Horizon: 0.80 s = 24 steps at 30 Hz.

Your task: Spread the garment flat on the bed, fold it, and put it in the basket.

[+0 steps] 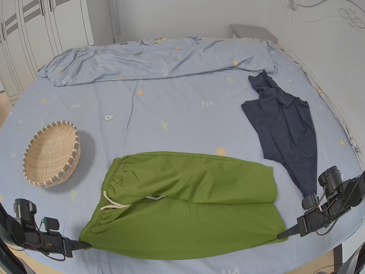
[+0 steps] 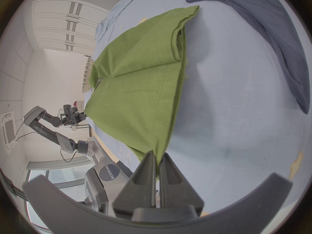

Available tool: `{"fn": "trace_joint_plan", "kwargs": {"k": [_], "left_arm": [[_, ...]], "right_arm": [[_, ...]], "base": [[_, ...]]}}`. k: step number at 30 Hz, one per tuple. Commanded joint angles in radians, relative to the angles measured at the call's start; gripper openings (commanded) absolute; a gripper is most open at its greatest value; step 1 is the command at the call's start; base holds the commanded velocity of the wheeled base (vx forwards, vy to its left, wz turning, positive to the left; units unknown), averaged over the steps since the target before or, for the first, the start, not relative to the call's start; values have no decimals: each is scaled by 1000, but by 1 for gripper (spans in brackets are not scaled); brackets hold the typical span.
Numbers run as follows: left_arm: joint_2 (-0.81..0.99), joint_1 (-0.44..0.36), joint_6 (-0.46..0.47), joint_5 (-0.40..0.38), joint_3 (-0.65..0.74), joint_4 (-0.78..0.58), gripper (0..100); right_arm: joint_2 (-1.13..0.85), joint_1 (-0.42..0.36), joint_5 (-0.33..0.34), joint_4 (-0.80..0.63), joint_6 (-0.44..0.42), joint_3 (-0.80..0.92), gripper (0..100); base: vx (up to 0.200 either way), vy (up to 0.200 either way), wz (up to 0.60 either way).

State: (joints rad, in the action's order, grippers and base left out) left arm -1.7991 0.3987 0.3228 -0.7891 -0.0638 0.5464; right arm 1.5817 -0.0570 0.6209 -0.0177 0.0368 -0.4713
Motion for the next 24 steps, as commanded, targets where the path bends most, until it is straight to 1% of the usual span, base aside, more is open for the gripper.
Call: {"fn": "trace_joint_plan", "kwargs": {"k": [1,3,5,6,7,14,17,18,19,24], "left_arm": [[-51,12,12,2,2,3,0],[-48,9,12,2,4,3,0],[-46,9,13,2,6,1,0],[-46,9,13,2,6,1,0],[-46,3,13,2,9,1,0],[-51,-47,13,1,22,1,0],[-52,-51,13,1,22,1,0],[-52,-51,13,1,22,1,0],[-52,-49,13,1,22,1,0],[-52,-46,13,1,21,1,0]], "right_arm": [[21,-1,-6,33,3,43,0],[35,-7,-15,48,5,54,0],[46,-32,-55,74,9,77,0],[46,-32,-55,74,9,77,0],[46,-49,-69,96,11,97,0],[43,-64,-69,116,11,117,0],[38,-61,-67,116,28,132,0],[37,-55,-64,117,60,138,0],[38,-55,-67,117,69,138,0],[41,-53,-69,117,72,140,0]], "base": [[0,0,0],[0,0,0],[0,0,0],[0,0,0],[0,0,0],[0,0,0],[0,0,0],[0,0,0],[0,0,0],[0,0,0]]}}
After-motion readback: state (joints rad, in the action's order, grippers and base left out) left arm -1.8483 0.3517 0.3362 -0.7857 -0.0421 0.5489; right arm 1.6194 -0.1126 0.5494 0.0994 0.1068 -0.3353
